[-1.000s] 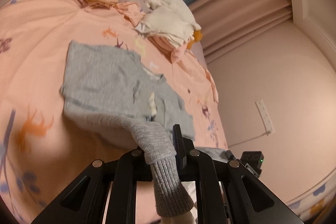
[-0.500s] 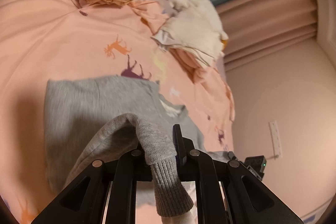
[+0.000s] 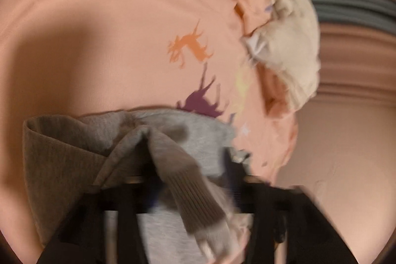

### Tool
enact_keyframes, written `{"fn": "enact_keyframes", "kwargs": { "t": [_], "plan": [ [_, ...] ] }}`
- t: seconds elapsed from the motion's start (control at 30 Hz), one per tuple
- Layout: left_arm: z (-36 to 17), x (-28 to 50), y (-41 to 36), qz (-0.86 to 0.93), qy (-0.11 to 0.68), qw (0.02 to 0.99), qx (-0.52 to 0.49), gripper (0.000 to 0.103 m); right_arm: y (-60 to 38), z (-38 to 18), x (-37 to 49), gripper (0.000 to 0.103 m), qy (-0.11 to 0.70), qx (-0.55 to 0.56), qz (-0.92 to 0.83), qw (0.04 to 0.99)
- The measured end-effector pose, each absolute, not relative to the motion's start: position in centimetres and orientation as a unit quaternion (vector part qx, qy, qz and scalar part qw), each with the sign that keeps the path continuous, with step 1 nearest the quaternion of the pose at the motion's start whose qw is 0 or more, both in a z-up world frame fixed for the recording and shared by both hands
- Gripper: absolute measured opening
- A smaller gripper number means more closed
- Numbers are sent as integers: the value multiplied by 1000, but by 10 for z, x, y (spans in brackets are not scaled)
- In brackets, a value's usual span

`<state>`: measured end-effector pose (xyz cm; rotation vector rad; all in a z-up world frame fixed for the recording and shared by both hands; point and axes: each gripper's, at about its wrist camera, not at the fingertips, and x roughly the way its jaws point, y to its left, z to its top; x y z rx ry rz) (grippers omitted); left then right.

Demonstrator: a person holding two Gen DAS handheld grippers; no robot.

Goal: Fold small clothes
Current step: 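Lift the sleeve with the left gripper and fold it across the body, then lay the sleeve down and open the left gripper, withdrawing both tools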

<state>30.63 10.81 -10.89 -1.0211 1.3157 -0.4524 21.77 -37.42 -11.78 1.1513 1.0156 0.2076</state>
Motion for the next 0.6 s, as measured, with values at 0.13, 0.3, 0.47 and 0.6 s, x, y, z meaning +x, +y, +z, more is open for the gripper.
{"fn": "enact_keyframes", "kwargs": {
  "t": [0.13, 0.3, 0.47, 0.6],
  "plan": [
    [-91, 300, 128, -212, 553, 656, -468, 74, -380, -103, 201, 75, 462, 541, 133, 690],
    [-87, 302, 119, -246, 559, 636, -472, 75, -380, -94, 184, 78, 431, 570, 164, 680],
    [-103, 310, 91, -272, 576, 599, -485, 75, -357, -99, 198, 79, 454, 561, 176, 669],
    [-101, 323, 98, -258, 528, 608, -534, 75, -362, -98, 214, 79, 414, 590, 188, 668]
  ]
}}
